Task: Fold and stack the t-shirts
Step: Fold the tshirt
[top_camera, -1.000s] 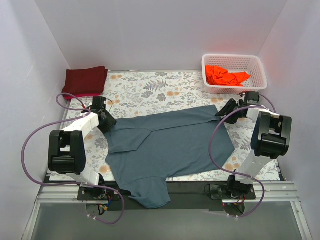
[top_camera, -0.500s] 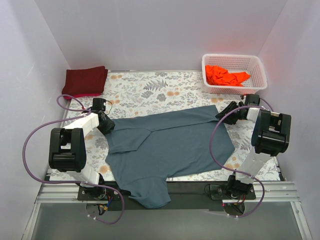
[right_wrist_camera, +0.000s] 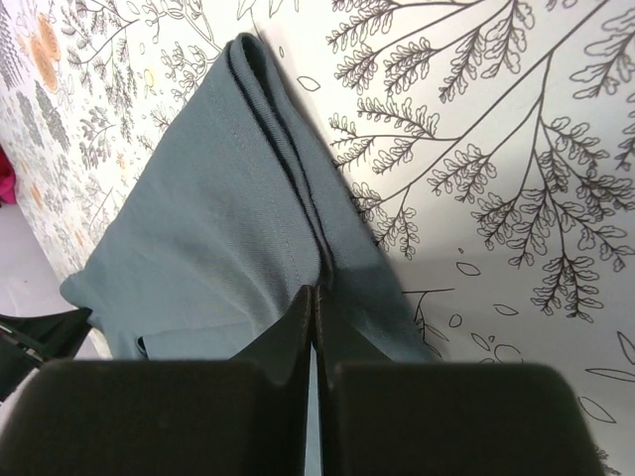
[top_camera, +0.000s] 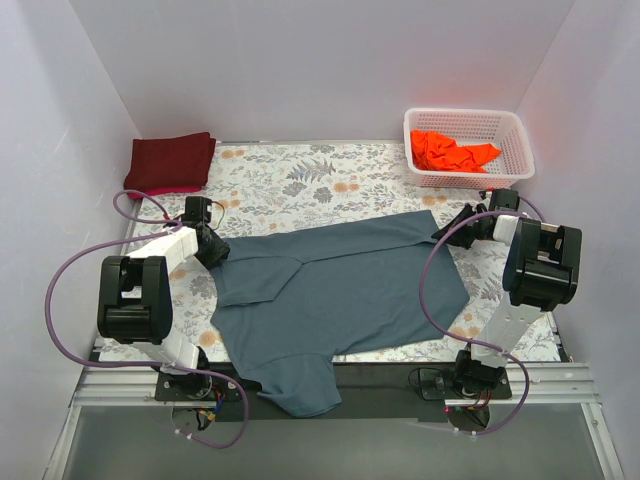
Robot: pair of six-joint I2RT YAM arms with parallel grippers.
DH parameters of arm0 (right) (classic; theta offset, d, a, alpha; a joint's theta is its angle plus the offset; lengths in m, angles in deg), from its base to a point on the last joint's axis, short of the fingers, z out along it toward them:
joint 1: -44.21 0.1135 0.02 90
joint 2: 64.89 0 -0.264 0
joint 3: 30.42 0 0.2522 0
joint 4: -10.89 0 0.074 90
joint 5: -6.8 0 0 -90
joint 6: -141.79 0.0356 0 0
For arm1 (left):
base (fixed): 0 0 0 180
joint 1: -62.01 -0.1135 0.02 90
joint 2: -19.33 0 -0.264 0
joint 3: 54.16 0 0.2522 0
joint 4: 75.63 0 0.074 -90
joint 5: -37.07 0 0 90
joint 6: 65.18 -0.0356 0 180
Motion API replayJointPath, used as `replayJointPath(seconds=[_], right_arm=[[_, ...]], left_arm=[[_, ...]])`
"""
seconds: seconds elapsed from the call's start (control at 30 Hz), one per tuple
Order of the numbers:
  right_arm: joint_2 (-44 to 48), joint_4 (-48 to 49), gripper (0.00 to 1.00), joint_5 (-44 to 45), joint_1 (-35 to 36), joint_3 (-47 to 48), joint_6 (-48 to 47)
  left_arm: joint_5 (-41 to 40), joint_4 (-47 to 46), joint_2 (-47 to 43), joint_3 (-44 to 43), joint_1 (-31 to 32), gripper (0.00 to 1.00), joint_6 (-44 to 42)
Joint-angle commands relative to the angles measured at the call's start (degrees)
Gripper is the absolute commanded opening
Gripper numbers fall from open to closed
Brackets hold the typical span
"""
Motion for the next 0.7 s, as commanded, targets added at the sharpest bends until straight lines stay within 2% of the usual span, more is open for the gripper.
replayJointPath(seconds=[0.0,0.67], right_arm=[[1.6,1.2,0.01,-0.8,-0.5,1.1,-2.4],[0.6,-2.8,0.02,5.4,-0.8,4.7,-13.7]], left_arm=[[-1.8,1.2,2.3,2.4,-0.8,0.3,-0.3],[-2.6,3.8,1.5,2.1,-1.5,0.3,-1.2]])
